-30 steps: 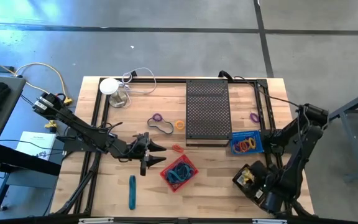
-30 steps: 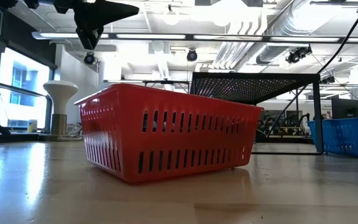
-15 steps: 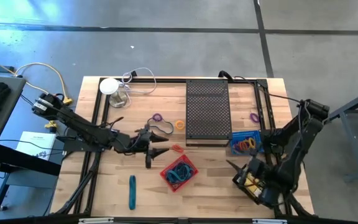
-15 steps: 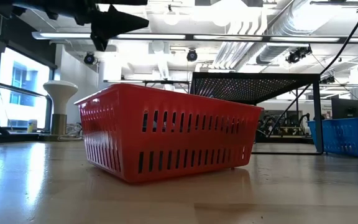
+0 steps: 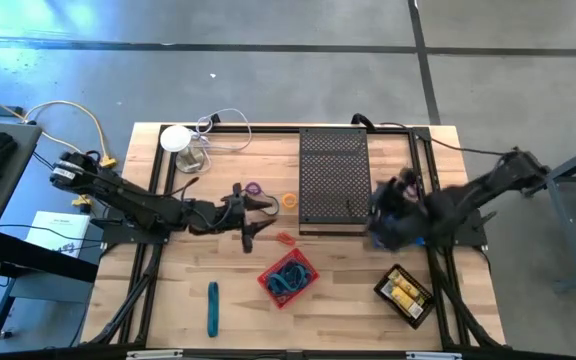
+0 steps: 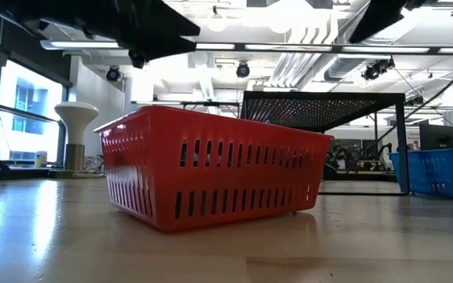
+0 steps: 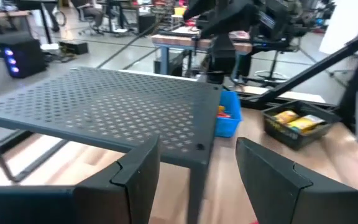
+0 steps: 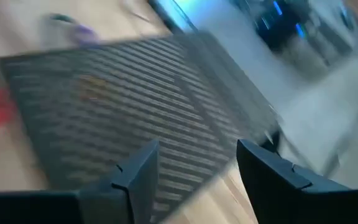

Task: Pick & Place Office Desk Supplies
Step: Put the purple spring keychain into the blue basket

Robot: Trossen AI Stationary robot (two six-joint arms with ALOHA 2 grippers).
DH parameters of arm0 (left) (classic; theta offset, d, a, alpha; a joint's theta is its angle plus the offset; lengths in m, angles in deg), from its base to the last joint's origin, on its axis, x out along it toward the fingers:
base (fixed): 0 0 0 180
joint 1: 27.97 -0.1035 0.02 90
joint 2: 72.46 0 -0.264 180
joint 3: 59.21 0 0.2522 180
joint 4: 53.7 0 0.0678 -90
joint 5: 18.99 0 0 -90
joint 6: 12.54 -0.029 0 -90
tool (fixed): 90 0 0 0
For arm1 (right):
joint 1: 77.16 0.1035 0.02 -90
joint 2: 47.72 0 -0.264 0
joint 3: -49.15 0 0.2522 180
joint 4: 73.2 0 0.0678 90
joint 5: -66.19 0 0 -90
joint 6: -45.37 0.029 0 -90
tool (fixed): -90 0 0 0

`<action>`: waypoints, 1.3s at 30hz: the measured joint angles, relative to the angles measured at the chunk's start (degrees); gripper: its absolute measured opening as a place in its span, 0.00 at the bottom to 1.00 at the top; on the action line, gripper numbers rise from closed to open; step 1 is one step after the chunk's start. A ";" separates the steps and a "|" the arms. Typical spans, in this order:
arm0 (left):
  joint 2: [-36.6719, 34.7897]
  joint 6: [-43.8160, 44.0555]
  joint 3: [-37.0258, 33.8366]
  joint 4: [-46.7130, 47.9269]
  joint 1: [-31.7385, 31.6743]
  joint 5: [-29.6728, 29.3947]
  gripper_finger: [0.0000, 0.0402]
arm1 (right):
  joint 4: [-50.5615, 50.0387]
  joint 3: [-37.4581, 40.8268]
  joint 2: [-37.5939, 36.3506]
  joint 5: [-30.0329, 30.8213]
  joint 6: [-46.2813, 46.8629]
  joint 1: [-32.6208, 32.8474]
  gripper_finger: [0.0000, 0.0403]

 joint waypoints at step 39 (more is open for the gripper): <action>-0.02 -1.35 -0.04 6.39 -7.41 0.57 0.51 | -1.39 14.50 10.36 -50.21 -7.94 -77.88 0.50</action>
